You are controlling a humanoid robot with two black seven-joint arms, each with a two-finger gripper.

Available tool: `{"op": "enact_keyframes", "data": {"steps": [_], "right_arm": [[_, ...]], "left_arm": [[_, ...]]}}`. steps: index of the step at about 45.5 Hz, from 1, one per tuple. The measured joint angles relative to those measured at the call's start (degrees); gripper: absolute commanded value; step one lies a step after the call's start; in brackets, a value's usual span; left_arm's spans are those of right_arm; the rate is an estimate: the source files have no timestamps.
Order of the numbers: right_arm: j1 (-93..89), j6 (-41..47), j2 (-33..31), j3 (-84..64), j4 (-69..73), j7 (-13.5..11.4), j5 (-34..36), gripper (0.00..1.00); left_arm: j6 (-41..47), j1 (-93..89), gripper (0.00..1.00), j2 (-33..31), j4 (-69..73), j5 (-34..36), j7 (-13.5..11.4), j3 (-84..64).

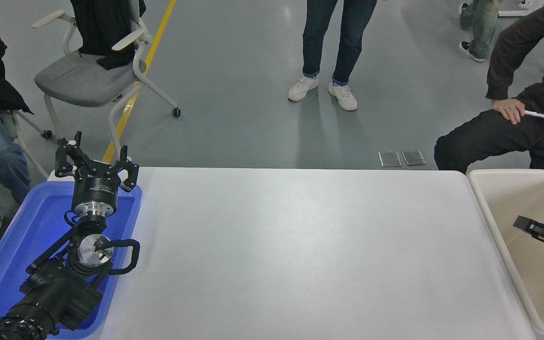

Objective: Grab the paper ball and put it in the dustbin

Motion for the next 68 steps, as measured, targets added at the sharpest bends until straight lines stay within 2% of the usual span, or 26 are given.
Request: {"op": "enact_keyframes", "data": {"steps": [9,16,27,33,44,56,68], "right_arm": [[10.20,0.47,-6.68,-7.03,13.89,-0.12,-0.29,1.00],[20.60,1.21,-9.54,-15.60,22.96,-0.10,-0.02,1.00],[32.00,1.84,-10.20,-23.16,32.07,-0.06,0.64,1.00],[34.67,1.72,-9.17,-23.20,34.05,-0.01,3.35,1.00],[34.37,1.62,-7.45,-14.99,35.19,0.04,12.78,1.00],[27.44,1.53,-4.97,0.76,33.30,0.22,20.45,1.00],[15.99,1.80,1.99,21.51,26.29,0.45,31.85,1.00]], "left_arm": [[0.00,0.00,0.99,0.00,0.00,0.06,0.04,0.02],[0.00,0.00,0.99,0.00,0.00,0.07,0.07,0.04],[0.00,0.00,0.99,-0.02,-0.03,0.09,0.11,0.07],[0.00,0.00,0.99,-0.02,-0.05,0.09,0.11,0.08],[0.00,0.00,0.99,-0.02,-0.05,0.09,0.11,0.09],[0.00,0.01,0.99,-0.01,-0.02,0.09,0.12,0.09],[0.00,0.01,0.99,-0.01,-0.02,0.08,0.10,0.09]]}}
